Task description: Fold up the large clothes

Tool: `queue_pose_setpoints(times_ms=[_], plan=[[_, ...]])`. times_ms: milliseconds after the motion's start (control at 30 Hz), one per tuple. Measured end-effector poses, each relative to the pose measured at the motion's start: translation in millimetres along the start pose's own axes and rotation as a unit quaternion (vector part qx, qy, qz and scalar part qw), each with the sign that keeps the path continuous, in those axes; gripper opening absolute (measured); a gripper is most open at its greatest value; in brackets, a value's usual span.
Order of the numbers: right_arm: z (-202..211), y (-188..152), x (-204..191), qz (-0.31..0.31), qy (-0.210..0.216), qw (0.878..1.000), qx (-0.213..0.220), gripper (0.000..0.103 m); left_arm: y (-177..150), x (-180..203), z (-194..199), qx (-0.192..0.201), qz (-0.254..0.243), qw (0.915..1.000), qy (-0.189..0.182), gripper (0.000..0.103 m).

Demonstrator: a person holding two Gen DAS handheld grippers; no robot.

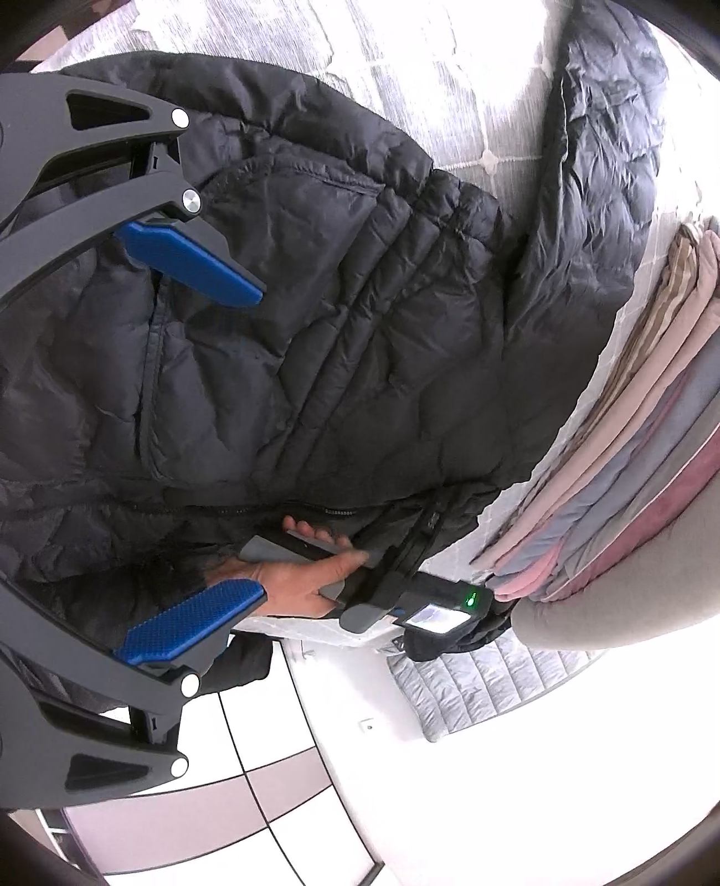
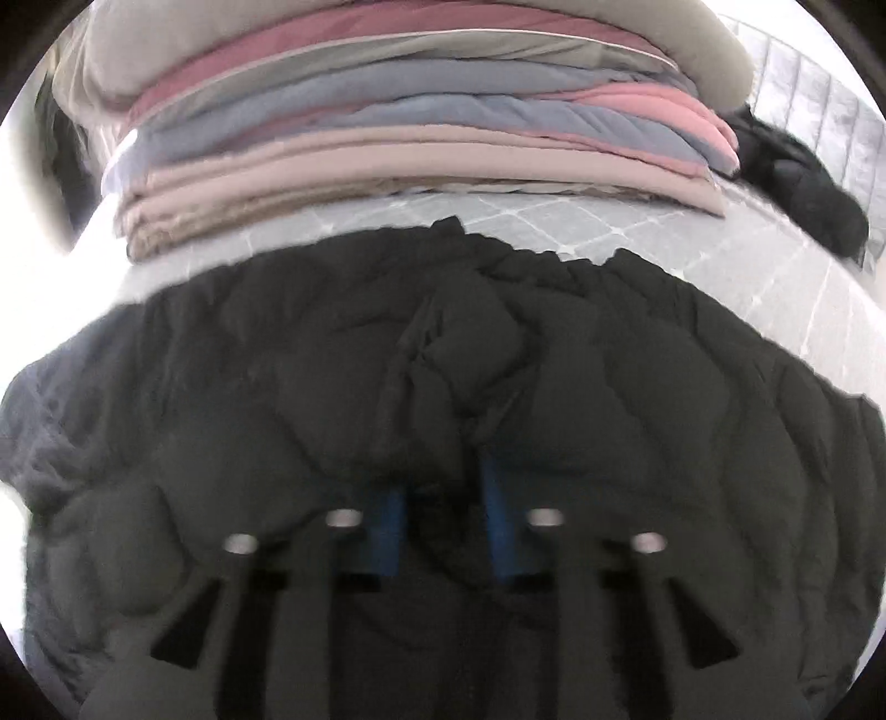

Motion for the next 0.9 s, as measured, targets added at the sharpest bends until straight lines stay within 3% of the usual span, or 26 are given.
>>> queue_pose_setpoints(times_ms=[100, 200, 233, 300, 367, 400, 467, 533, 567, 600, 700, 767, 900], plan=[[22.7, -6.6, -1.9, -0.004, 0.052, 0.999, 0.014, 0.012, -1.7, 1.0, 3.6, 0.0, -0.003, 1.0, -0.005, 0.095], [51.0, -23.6, -23.6, 0.05, 0.107, 0.992, 0.041, 0.012, -1.8, 1.6, 6.3, 0.003, -0.005, 1.0, -0.007, 0.095], [49.9, -29.3, -31.3, 0.069, 0.104, 0.992, 0.033, 0.012, -2.3, 1.7, 6.7, 0.003, -0.004, 1.0, -0.008, 0.095], [25.9, -43.7, -48.0, 0.113, 0.086, 0.989, -0.031, 0.024, -2.9, 2.4, 4.7, 0.001, -0.004, 1.0, -0.006, 0.095], [21.4, -42.9, -41.6, 0.089, 0.104, 0.989, -0.049, 0.032, -4.1, 2.0, 3.6, 0.0, -0.004, 1.0, -0.003, 0.095], [28.7, -38.3, -35.3, 0.063, 0.131, 0.988, -0.042, 0.048, -4.3, 1.7, 3.5, 0.0, -0.003, 1.0, -0.003, 0.095], [56.4, -31.2, -28.5, 0.04, 0.17, 0.985, 0.011, 0.068, -3.0, 0.9, 5.3, 0.002, -0.003, 1.0, -0.002, 0.095], [76.3, -28.9, -27.5, 0.037, 0.187, 0.98, 0.053, 0.075, -0.7, -0.2, 6.6, 0.006, 0.0, 1.0, -0.003, 0.095], [74.9, -29.4, -26.8, 0.031, 0.189, 0.98, 0.054, 0.08, 0.0, -0.9, 7.0, 0.007, 0.002, 1.0, -0.003, 0.095], [62.5, -30.0, -25.1, 0.02, 0.187, 0.981, 0.037, 0.082, 0.0, -1.2, 6.7, 0.008, 0.004, 0.9999, -0.004, 0.095], [0.3, -40.5, -23.1, -0.01, 0.172, 0.982, -0.081, 0.084, -0.8, -0.2, 4.4, 0.007, -0.003, 1.0, 0.0, 0.095], [8.4, -38.3, -27.2, -0.003, 0.172, 0.982, -0.074, 0.084, 1.9, -3.8, 5.3, 0.009, -0.004, 1.0, 0.003, 0.095], [71.1, -37.2, -15.5, -0.048, 0.249, 0.967, -0.018, 0.084, 22.8, -28.6, 33.7, 0.054, 0.024, 0.9983, 0.0, 0.095]])
Point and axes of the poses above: each gripper's, at about its wrist camera, not at the fingertips, and z roughly against the way its jaws point, x to its right, y to its top, the point moved 1 cm from there along -z, roughly the way its jaws point, and after that the axes turned 2 degrees about -y, right-handed, at the moved point
